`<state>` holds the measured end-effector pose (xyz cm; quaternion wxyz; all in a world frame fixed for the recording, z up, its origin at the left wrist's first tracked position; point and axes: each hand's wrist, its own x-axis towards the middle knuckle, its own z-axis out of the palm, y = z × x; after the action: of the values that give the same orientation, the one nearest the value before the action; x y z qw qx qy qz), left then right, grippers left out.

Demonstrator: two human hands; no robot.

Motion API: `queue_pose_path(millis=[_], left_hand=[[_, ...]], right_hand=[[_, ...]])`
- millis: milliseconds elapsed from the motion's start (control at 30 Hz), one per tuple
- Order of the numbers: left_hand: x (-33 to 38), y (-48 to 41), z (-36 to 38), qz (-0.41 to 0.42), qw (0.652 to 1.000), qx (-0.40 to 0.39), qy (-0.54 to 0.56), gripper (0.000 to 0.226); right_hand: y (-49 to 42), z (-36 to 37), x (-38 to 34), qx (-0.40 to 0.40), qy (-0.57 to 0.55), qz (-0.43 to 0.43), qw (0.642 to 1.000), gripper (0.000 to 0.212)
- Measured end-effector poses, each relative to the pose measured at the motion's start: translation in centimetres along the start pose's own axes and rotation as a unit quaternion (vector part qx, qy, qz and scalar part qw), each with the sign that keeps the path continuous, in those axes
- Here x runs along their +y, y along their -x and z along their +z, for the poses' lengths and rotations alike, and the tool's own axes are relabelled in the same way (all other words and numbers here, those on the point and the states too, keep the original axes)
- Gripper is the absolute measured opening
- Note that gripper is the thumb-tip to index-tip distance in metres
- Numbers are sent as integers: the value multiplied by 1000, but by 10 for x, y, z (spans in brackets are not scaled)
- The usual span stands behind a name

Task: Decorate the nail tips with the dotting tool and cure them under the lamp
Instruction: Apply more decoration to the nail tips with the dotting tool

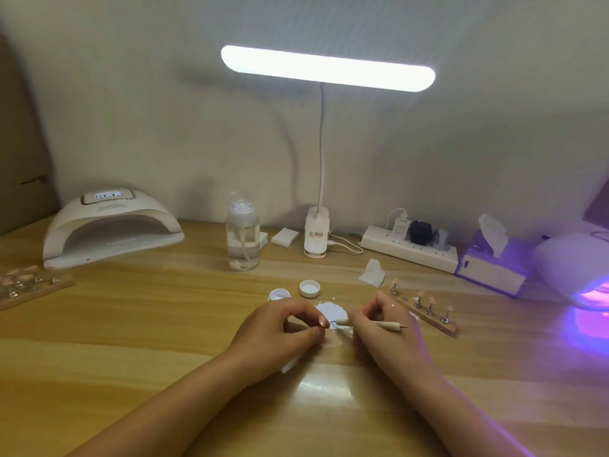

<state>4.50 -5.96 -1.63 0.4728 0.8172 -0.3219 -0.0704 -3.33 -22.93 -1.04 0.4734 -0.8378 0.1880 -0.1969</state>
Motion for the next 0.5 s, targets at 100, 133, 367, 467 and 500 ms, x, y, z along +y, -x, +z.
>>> queue_pose_path(millis=[100,133,367,467,500], left_hand=[[2,-1,-3,-15,1000,-14,9,18],[3,-2,-3,-21,1000,-16,16,17],[4,-2,4,-37,999,25,0,10],[3,-1,3,-31,999,31,5,11],[3,-1,3,-28,999,32,7,11]], right_hand=[[0,0,1,20,-10,5,1000,24],[-1,0,2,17,-8,4,1000,26],[-1,1,4,12,-11,1,1000,28],[-1,1,6,22,-24,-2,999,27],[-2,0,6,29,-28,-5,999,27]])
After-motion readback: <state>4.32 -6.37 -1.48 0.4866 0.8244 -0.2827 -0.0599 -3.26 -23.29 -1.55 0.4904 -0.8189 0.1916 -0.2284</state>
